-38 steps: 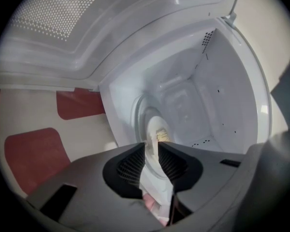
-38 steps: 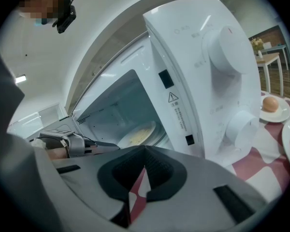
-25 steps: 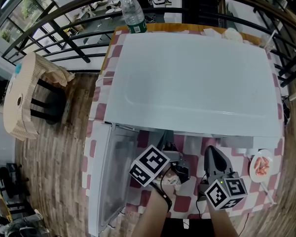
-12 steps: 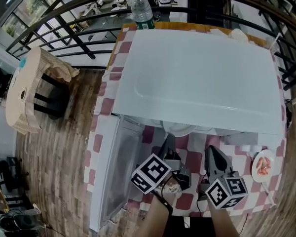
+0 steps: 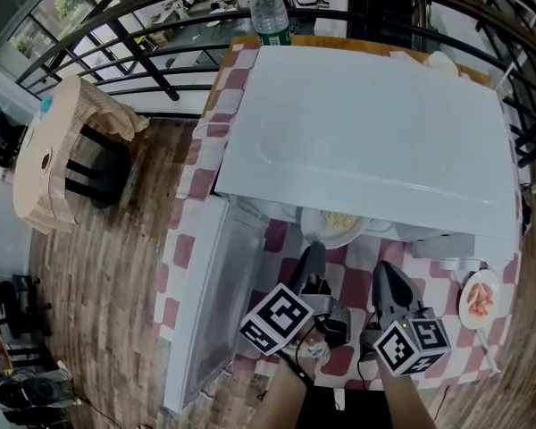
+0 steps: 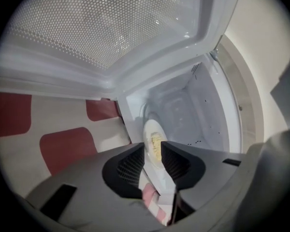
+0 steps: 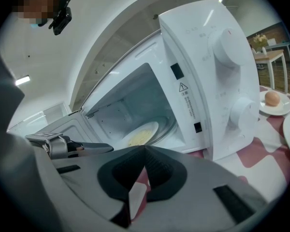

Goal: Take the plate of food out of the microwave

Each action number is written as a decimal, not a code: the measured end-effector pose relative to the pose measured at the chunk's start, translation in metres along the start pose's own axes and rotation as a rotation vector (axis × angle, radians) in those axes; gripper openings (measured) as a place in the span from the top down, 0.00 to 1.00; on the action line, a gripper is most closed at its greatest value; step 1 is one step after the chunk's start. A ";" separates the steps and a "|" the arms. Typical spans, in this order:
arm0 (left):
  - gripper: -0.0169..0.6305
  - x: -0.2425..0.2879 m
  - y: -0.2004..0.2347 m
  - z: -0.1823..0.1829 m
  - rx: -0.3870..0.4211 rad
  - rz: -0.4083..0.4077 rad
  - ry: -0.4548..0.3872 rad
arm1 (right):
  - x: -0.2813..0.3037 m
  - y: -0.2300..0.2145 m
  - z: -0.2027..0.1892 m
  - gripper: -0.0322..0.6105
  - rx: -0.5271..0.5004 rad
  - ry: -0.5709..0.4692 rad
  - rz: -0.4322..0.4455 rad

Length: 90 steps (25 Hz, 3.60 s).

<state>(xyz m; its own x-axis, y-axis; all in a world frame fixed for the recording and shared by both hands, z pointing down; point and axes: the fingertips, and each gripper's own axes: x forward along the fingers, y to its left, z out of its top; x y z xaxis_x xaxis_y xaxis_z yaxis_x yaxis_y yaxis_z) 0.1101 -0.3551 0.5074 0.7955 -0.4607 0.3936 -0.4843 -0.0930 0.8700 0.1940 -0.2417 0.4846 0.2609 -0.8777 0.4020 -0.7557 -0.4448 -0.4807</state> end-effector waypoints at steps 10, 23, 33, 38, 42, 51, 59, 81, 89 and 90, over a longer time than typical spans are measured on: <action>0.74 0.021 0.009 0.004 -0.042 0.027 0.026 | 0.001 -0.001 -0.006 0.96 0.006 0.013 -0.002; 0.81 0.038 0.014 0.001 -0.052 0.027 0.053 | 0.001 -0.009 -0.006 0.96 0.011 0.013 -0.023; 0.90 0.034 0.012 -0.006 -0.095 -0.010 0.075 | 0.000 -0.006 -0.007 0.96 0.008 0.019 -0.025; 0.91 0.028 0.015 -0.015 -0.107 -0.014 0.099 | 0.000 -0.004 -0.009 0.96 0.008 0.013 -0.024; 0.91 0.024 0.015 -0.018 -0.107 -0.015 0.107 | -0.002 -0.001 -0.009 0.96 0.008 0.008 -0.027; 0.91 0.010 0.016 -0.020 -0.091 -0.022 0.133 | -0.013 0.002 -0.009 0.96 0.005 -0.031 -0.059; 0.91 -0.005 0.015 -0.024 -0.103 -0.040 0.154 | -0.029 0.008 -0.008 0.96 0.016 -0.071 -0.085; 0.91 -0.071 -0.001 -0.055 -0.105 -0.068 0.071 | -0.087 0.021 -0.003 0.96 -0.096 -0.103 0.005; 0.91 -0.102 -0.004 -0.072 -0.114 -0.071 0.034 | -0.119 0.024 -0.006 0.96 -0.120 -0.114 0.032; 0.91 -0.106 -0.004 -0.074 -0.114 -0.071 0.030 | -0.123 0.025 -0.006 0.96 -0.123 -0.116 0.036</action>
<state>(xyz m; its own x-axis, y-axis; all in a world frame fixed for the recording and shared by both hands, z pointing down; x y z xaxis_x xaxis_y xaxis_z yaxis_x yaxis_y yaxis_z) 0.0546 -0.2404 0.4840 0.8377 -0.4299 0.3369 -0.3829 -0.0224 0.9235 0.1393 -0.1432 0.4280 0.2942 -0.9107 0.2901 -0.8320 -0.3934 -0.3911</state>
